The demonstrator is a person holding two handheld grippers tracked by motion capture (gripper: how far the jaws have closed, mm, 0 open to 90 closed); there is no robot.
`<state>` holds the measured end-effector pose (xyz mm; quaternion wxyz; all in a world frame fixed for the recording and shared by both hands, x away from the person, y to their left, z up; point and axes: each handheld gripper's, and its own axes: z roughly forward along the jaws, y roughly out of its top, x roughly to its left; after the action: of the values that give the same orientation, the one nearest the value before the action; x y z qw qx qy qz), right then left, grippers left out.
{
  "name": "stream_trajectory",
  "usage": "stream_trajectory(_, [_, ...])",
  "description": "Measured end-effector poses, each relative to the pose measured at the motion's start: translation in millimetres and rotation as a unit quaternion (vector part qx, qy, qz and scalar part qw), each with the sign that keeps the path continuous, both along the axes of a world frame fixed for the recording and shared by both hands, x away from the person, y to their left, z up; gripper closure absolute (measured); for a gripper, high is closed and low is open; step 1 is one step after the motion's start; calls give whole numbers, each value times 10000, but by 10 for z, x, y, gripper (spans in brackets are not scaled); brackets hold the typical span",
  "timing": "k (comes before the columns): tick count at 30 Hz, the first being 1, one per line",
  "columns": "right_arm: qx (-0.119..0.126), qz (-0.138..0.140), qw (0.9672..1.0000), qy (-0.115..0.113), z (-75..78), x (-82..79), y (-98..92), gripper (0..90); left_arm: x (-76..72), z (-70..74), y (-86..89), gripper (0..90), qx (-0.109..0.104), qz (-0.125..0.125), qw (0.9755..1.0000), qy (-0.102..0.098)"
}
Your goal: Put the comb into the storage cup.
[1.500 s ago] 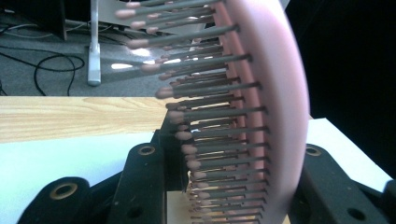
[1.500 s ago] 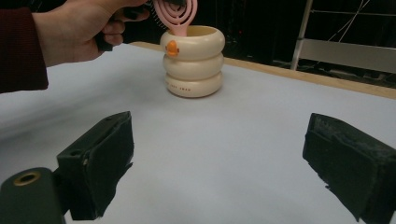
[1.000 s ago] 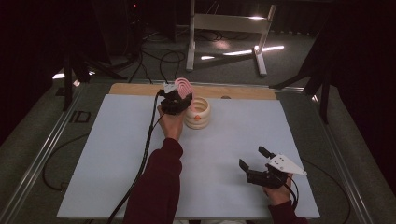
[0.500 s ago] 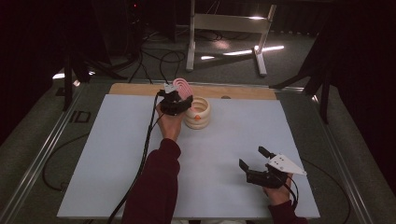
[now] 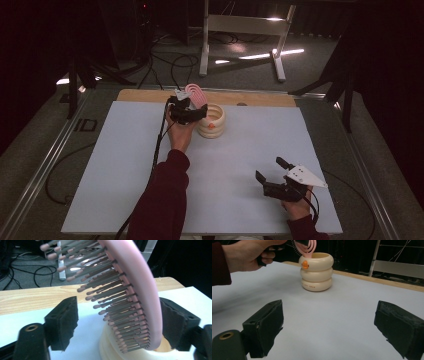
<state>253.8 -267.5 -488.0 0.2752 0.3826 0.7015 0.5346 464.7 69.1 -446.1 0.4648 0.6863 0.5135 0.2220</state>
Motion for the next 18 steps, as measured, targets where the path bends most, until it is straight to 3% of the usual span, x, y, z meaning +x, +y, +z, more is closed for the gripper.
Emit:
stream_trajectory(9, [-10,38,10000,-2,-3,1,20,91,-64,32,100,122,115,16,9999,-76])
stream_trajectory(18, [-5,53,10000,19,-6,-1,40,91,-112,66,212,20,165,-141,9997,-136])
